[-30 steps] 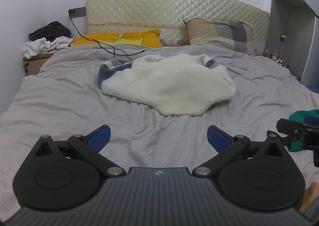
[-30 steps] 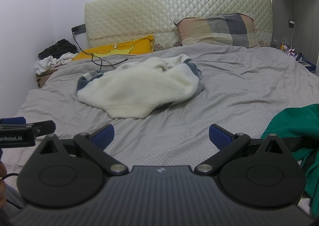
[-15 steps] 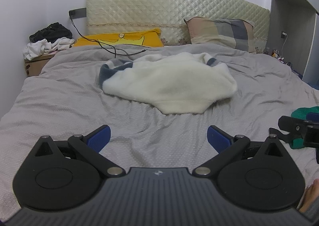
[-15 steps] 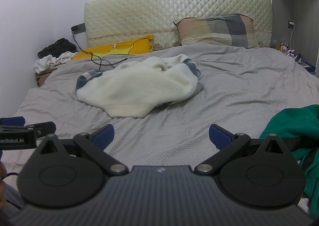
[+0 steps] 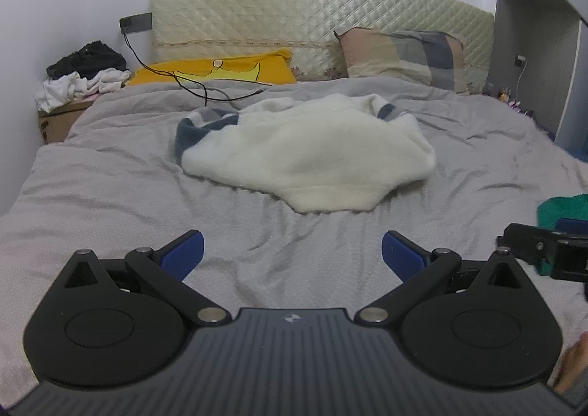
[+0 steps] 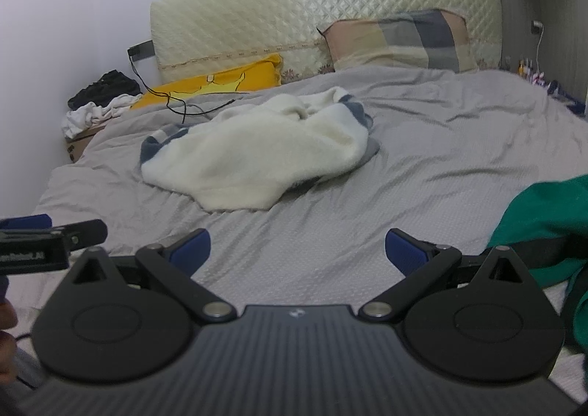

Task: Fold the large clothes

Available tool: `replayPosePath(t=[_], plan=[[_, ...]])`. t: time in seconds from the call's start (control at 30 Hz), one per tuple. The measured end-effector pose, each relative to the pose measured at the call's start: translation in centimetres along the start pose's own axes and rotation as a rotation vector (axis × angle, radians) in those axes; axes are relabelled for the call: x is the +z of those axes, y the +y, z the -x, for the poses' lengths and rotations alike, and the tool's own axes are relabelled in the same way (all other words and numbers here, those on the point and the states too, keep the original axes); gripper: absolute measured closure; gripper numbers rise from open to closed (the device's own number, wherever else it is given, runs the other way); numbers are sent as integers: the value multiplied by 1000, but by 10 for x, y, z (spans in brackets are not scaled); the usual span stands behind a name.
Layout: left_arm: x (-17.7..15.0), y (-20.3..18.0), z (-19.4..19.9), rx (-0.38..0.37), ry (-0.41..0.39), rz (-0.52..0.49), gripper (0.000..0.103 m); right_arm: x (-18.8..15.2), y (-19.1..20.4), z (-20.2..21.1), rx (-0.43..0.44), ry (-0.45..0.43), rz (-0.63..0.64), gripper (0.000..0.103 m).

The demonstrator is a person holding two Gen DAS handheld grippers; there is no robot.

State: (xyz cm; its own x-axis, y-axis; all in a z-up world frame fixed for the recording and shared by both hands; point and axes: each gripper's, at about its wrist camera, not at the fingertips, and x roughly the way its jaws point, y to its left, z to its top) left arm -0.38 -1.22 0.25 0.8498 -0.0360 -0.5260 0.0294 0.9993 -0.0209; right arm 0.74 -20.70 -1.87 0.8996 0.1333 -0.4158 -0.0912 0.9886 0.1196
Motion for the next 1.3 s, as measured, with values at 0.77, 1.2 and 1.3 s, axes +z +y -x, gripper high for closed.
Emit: replayPosePath(t=[0.77, 1.2, 1.3], plan=[[77, 16, -70, 35, 82, 12, 0, 58, -1, -57, 98, 75, -274, 0], [67, 80, -158, -98, 215, 280, 0, 62, -12, -142, 215, 179, -349, 8], [51, 96, -187, -150, 252, 396, 0, 51, -18, -164, 241, 205, -386, 18]])
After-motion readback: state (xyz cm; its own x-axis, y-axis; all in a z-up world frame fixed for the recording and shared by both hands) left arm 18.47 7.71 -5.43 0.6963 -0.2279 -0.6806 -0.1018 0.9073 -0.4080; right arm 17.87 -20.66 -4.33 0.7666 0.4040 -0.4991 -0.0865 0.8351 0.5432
